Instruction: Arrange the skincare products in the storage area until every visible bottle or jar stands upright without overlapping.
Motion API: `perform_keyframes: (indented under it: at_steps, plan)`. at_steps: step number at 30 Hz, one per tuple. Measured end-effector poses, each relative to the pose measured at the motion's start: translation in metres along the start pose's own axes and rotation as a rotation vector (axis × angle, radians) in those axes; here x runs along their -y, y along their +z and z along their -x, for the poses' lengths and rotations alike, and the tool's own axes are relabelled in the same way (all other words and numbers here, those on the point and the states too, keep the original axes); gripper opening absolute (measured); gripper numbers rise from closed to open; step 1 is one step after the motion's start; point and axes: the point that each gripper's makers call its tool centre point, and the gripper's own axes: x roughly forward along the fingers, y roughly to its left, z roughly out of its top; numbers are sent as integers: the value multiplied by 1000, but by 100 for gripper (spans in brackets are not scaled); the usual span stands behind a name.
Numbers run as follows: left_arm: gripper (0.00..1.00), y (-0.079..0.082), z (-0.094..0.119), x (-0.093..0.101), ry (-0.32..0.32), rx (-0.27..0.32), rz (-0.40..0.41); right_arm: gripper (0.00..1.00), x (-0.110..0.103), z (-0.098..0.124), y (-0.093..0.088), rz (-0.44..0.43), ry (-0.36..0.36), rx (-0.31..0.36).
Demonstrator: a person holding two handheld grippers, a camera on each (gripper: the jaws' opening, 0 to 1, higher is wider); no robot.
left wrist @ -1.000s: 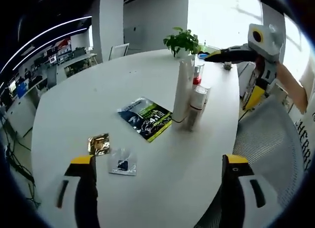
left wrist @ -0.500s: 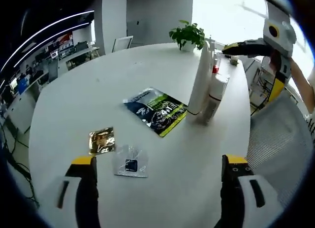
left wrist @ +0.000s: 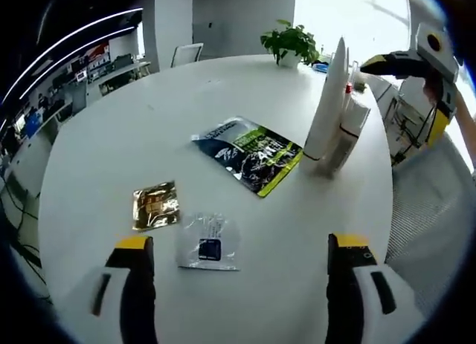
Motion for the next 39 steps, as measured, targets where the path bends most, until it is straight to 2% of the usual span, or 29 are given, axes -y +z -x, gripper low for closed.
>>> perform_keyframes:
  at_steps: [7,12,15,20,22,25,29,34,39]
  plan:
    - [78,15,-8,-3,-1,23,-23,72,1,-1,2,-9,1,11]
    - [71,29,-19,6,-39,45,-40,72,2,-1,2,-12,1,13]
    - [62,35,-25,9,-55,45,-43,72,3,0,1,-11,-7,9]
    - [53,44,-37,11,-82,52,-33,70,6,3,1,-19,-11,12]
    - [46,46,-41,10,-85,53,-31,70,7,3,1,-21,-13,14]
    - [46,52,-47,8,-68,69,-42,70,9,4,0,-27,-13,16]
    - [37,60,-53,3,-64,88,-16,69,13,4,-2,-41,-16,10]
    - [33,63,-60,1,-75,86,2,65,23,10,-1,-69,-22,27]
    - [28,63,-65,-4,-77,80,29,61,31,15,-1,-110,20,51]
